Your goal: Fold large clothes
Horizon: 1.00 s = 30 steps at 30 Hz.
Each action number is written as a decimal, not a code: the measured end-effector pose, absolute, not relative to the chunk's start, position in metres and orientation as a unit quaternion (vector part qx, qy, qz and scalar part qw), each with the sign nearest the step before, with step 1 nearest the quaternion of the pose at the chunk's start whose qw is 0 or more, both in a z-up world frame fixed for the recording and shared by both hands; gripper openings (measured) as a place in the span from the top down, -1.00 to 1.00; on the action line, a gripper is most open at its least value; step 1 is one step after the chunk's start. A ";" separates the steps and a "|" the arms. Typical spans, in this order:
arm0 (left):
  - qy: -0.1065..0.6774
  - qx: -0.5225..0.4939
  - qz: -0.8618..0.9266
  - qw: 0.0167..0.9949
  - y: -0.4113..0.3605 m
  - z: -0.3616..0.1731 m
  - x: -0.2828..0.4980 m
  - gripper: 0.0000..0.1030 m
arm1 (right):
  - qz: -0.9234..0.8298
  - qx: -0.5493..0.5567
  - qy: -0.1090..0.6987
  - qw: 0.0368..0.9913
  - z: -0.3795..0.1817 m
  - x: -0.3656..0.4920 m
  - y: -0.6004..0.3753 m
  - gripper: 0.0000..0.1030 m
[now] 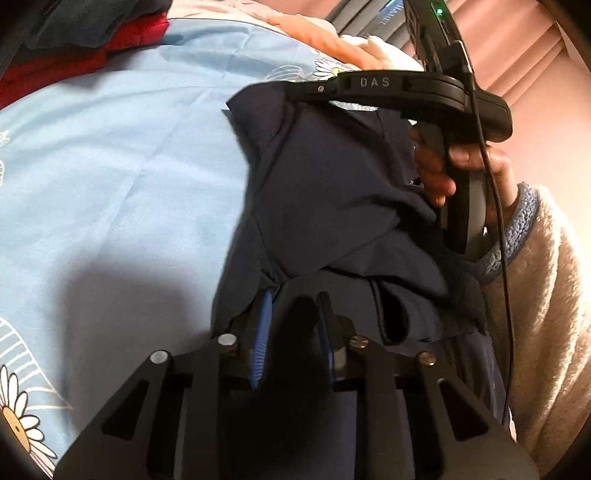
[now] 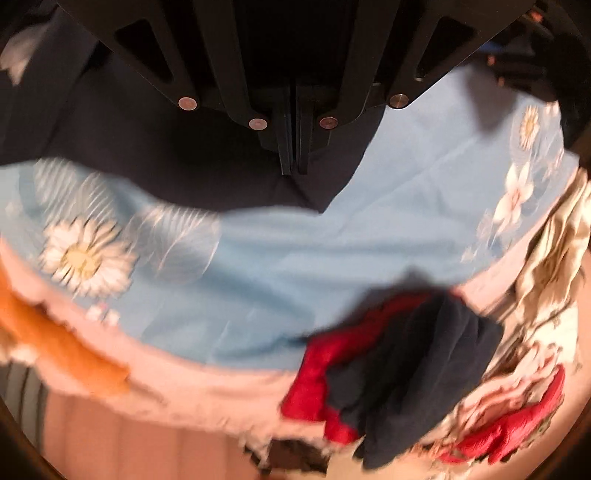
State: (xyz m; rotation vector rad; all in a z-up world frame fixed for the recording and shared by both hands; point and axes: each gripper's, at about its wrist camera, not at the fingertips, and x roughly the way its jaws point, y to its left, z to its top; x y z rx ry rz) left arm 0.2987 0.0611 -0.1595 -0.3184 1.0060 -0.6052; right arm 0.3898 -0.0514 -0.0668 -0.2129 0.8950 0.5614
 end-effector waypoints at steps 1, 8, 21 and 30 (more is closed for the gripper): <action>0.473 -0.150 -0.283 0.821 0.060 -0.160 0.298 0.62 | 0.261 -0.105 0.420 0.863 -0.066 0.392 -0.048 1.00; 0.478 -0.172 -0.280 0.815 0.067 -0.164 0.298 0.74 | 0.152 -0.094 0.436 0.882 -0.084 0.413 -0.044 1.00; 0.445 -0.148 -0.250 0.847 0.070 -0.123 0.291 0.18 | 0.141 0.118 0.372 0.910 0.002 0.222 -0.228 0.01; 0.454 -0.106 -0.242 0.851 0.046 -0.126 0.323 0.21 | 0.013 0.286 0.399 0.871 -0.068 0.113 -0.362 0.01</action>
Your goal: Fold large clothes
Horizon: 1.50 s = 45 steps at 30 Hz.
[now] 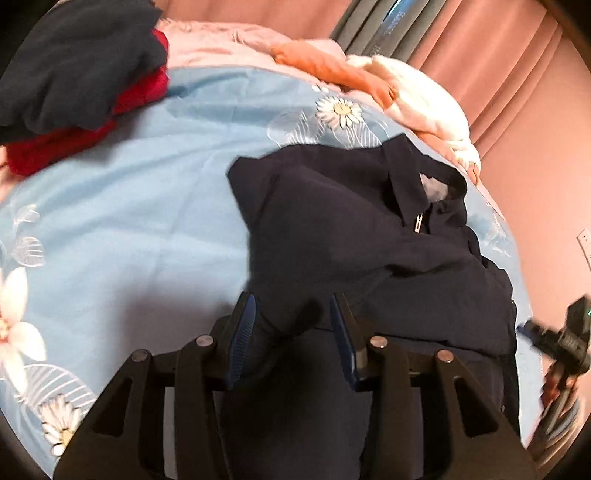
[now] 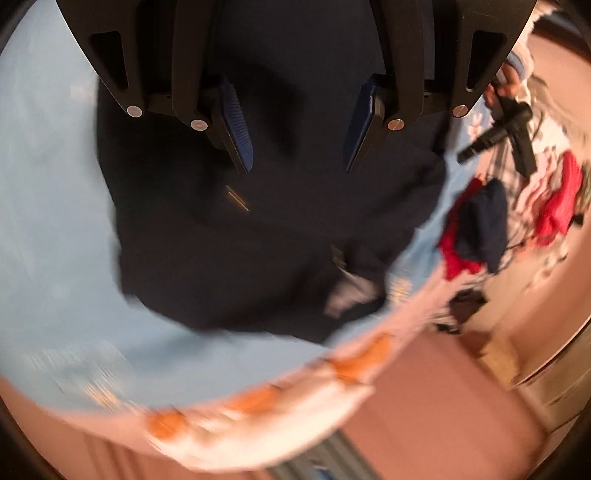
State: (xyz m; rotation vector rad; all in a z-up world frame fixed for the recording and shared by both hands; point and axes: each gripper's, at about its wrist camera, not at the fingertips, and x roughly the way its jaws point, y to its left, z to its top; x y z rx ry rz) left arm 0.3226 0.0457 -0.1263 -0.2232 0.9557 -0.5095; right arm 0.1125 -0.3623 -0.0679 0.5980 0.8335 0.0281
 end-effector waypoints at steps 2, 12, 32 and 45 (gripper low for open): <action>0.459 -0.104 -0.242 0.848 0.041 -0.132 0.325 0.21 | 0.008 0.317 0.401 0.859 -0.083 0.106 -0.370 0.01; 0.483 -0.081 -0.231 0.841 0.038 -0.145 0.331 0.21 | 0.073 0.382 0.353 0.851 -0.090 0.124 -0.364 0.01; 0.483 -0.067 -0.194 0.851 0.061 -0.136 0.339 0.21 | 0.228 0.165 0.472 0.835 -0.086 0.067 -0.302 0.93; 0.453 -0.049 -0.259 0.852 0.015 -0.106 0.335 0.21 | 0.224 0.328 0.420 0.816 -0.121 0.054 -0.299 -0.02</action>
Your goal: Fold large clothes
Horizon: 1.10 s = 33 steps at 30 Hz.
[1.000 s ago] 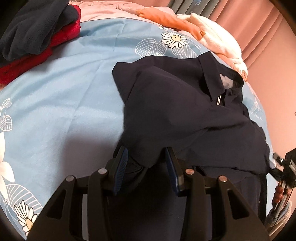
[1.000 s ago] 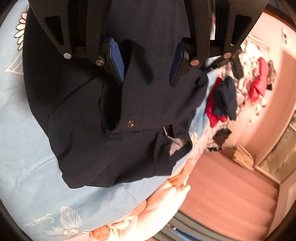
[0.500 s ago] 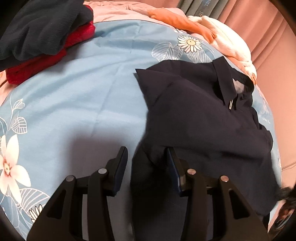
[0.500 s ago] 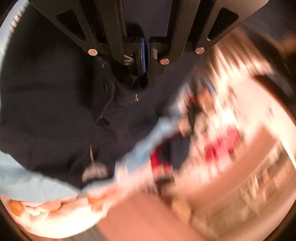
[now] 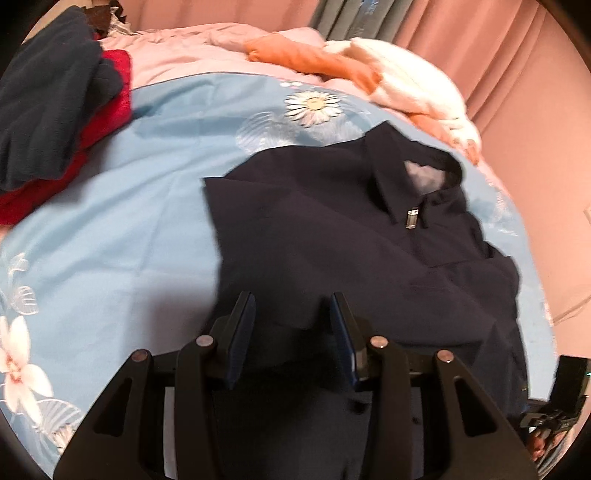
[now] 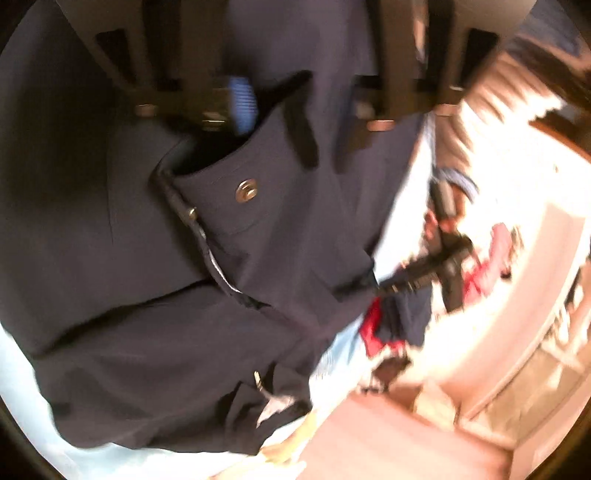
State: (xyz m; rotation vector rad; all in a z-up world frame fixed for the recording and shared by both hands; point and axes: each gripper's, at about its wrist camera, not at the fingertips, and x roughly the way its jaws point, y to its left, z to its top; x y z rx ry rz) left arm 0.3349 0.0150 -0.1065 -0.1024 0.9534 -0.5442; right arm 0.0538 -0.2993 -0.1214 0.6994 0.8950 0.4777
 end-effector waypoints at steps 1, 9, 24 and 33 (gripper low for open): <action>0.452 -0.045 -0.261 0.852 0.011 -0.106 0.334 0.21 | 0.225 0.349 0.412 0.812 -0.122 0.051 -0.299 -0.02; 0.492 -0.076 -0.256 0.829 0.009 -0.126 0.354 0.20 | 0.220 0.292 0.464 0.807 -0.135 0.070 -0.258 0.88; 0.500 -0.085 -0.238 0.828 0.030 -0.139 0.355 0.20 | 0.007 -0.145 0.305 0.941 -0.012 0.127 -0.294 0.94; 0.496 -0.127 -0.287 0.810 0.040 -0.117 0.335 0.16 | 0.056 -0.007 0.420 0.906 -0.084 0.117 -0.321 0.93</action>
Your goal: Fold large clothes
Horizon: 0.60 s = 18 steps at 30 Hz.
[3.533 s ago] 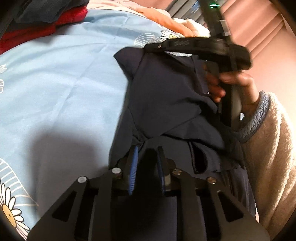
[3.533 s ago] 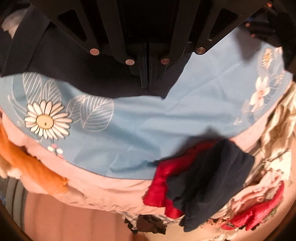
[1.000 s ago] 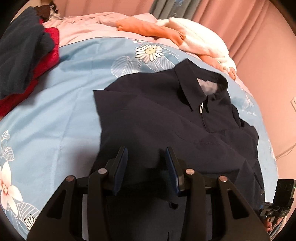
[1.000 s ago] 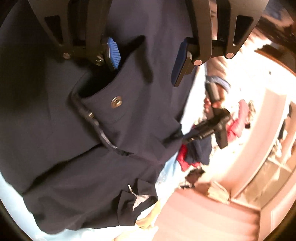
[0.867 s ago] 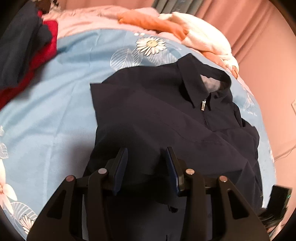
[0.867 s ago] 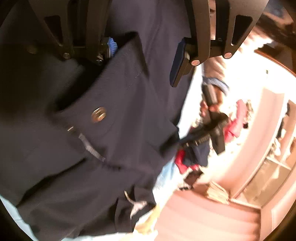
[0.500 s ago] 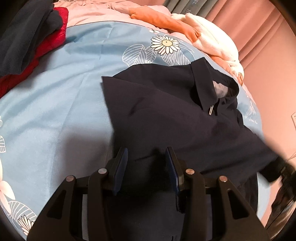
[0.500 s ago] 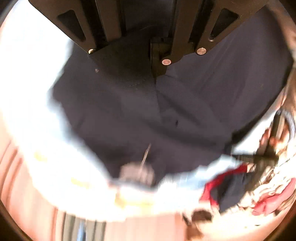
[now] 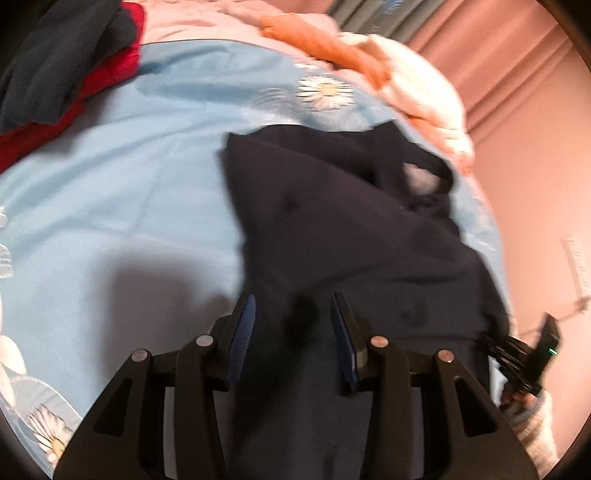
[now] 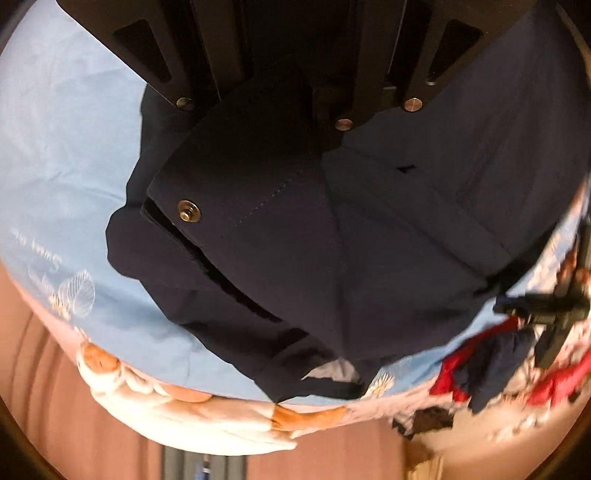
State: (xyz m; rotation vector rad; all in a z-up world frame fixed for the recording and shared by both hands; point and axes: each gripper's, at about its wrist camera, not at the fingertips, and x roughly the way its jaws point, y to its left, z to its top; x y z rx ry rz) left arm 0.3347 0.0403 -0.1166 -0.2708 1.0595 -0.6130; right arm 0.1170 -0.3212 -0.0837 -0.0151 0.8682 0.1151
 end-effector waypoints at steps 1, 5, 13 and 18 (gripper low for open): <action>0.499 -0.136 -0.301 0.801 0.037 -0.115 0.328 0.16 | 0.056 0.001 0.418 0.907 -0.081 0.120 -0.320 0.89; 0.522 -0.183 -0.328 0.766 0.025 -0.123 0.312 -0.04 | 0.066 0.043 0.408 0.910 -0.078 0.124 -0.317 0.59; 0.535 -0.308 -0.279 0.736 0.019 -0.151 0.324 -0.06 | 0.064 0.076 0.399 0.912 -0.086 0.123 -0.318 0.59; 0.544 -0.352 -0.270 0.713 0.020 -0.156 0.320 -0.06 | 0.065 0.079 0.395 0.913 -0.085 0.122 -0.322 0.59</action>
